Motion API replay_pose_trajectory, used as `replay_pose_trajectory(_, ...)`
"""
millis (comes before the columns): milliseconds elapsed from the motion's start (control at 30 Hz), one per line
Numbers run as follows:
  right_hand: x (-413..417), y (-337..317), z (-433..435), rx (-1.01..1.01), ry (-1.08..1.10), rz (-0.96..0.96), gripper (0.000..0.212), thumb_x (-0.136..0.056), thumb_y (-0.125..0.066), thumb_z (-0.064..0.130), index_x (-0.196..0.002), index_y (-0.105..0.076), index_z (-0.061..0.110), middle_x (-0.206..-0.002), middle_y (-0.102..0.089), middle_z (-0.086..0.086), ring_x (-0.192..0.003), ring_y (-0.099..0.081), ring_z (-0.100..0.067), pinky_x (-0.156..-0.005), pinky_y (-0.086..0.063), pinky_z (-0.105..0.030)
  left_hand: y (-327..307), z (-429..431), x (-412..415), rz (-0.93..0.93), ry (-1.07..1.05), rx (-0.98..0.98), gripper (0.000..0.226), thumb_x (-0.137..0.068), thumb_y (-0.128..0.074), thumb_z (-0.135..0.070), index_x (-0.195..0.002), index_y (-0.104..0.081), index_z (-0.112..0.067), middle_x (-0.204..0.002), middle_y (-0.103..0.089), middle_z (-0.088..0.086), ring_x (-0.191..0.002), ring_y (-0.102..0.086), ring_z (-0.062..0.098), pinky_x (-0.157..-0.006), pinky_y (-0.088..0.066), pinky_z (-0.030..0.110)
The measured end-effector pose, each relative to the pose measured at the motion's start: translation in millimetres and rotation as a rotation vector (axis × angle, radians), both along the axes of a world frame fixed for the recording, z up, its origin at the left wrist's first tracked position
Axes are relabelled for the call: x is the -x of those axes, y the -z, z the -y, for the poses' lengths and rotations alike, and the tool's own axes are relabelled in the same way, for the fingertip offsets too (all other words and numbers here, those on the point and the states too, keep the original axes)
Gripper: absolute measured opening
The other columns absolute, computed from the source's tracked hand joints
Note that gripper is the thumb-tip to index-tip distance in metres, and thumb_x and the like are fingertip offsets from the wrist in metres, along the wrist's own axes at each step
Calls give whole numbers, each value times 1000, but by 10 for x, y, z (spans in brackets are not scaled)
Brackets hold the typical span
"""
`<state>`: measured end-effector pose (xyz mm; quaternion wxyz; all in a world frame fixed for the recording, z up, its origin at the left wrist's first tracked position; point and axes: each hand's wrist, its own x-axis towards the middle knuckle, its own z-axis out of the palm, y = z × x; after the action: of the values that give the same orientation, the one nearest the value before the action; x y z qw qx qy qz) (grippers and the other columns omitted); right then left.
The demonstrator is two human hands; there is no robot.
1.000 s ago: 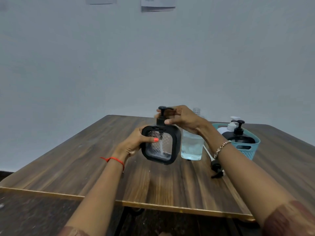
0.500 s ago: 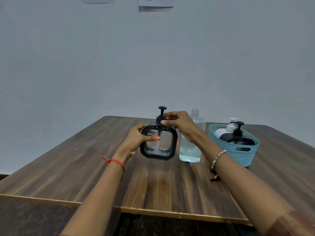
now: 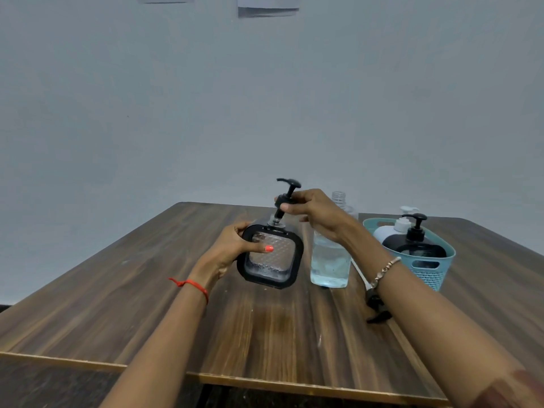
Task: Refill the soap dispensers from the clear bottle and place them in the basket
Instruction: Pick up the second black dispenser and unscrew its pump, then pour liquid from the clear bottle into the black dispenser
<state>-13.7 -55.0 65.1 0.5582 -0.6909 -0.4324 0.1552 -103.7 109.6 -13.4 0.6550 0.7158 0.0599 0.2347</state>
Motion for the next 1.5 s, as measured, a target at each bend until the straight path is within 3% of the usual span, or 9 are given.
replay_pose_trajectory(267, -101, 128, 187, -337, 112, 209, 33, -76, -70, -1, -104, -66, 16, -103, -68, 0, -101, -61, -8, -82, -52, -20, 117, -136, 4, 11, -226, 154, 49, -55, -82, 3, -100, -63, -5, -90, -69, 6, -82, -66, 21, -75, -56, 35)
replay_pose_trajectory(400, -96, 687, 228, -77, 84, 559, 40, -73, -69, -8, -107, -66, 14, -107, -65, 1, -100, -61, -12, -85, -47, -9, 76, -192, -34, 88, -401, 238, 36, -61, -81, 3, -86, -58, -10, -86, -65, 5, -80, -64, 24, -77, -55, 40)
replay_pose_trajectory(633, -46, 1400, 204, 393, -55, 919, 53, -79, -51, -9, -129, -51, 9, -128, -50, -7, -116, -50, -22, -98, -43, -31, 9, -137, -127, 140, -457, 224, 51, -59, -84, 0, -103, -59, -4, -85, -67, 3, -79, -65, 20, -74, -56, 35)
replay_pose_trajectory(900, -54, 1392, 363, 337, -57, 822, 58, -77, -48, -11, -130, -49, 10, -133, -48, -5, -123, -44, -14, -105, -37, -23, 27, -41, -208, 126, -449, 220, 52, -58, -84, 0, -102, -59, -5, -85, -67, 3, -75, -65, 17, -64, -53, 28)
replay_pose_trajectory(1067, -125, 1016, 473, -308, 458, 845, 37, -73, -54, -10, -101, -60, 13, -102, -58, -7, -93, -57, -19, -79, -48, -29, 42, -6, -255, 124, -438, 207, 43, -57, -85, 0, -90, -59, -13, -86, -68, 3, -79, -66, 19, -74, -54, 34)
replay_pose_trajectory(1133, -229, 831, 515, -479, 623, 765, 34, -74, -61, 1, -104, -51, 14, -105, -48, -3, -100, -49, -21, -86, -45, -34, 26, 11, -266, 126, -430, 194, 42, -58, -84, 1, -90, -59, -13, -86, -67, 2, -78, -65, 18, -74, -54, 33)
replay_pose_trajectory(1300, -560, 608, 595, -300, 493, 126, 77, -72, -78, 16, -134, -32, 20, -126, -44, -3, -112, -47, -16, -91, -42, -26, -20, 81, -308, 139, -413, 157, 38, -65, -77, 7, -95, -59, -8, -82, -64, 2, -75, -61, 17, -71, -52, 29)
replay_pose_trajectory(1367, -658, 622, 596, -247, 367, -89, 72, -70, -78, 11, -132, -41, 14, -125, -56, -9, -108, -58, -22, -88, -50, -32, -28, 113, -315, 139, -394, 156, 35, -66, -75, 8, -91, -59, -10, -83, -64, 3, -74, -61, 17, -71, -52, 29)
replay_pose_trajectory(1500, -674, 642, 581, -251, 292, -89, 40, -65, -80, 5, -98, -63, 22, -97, -71, -3, -88, -68, -19, -79, -56, -34, -17, 139, -297, 117, -352, 119, 41, -65, -78, 5, -98, -58, -8, -88, -66, 3, -77, -64, 18, -68, -53, 28)
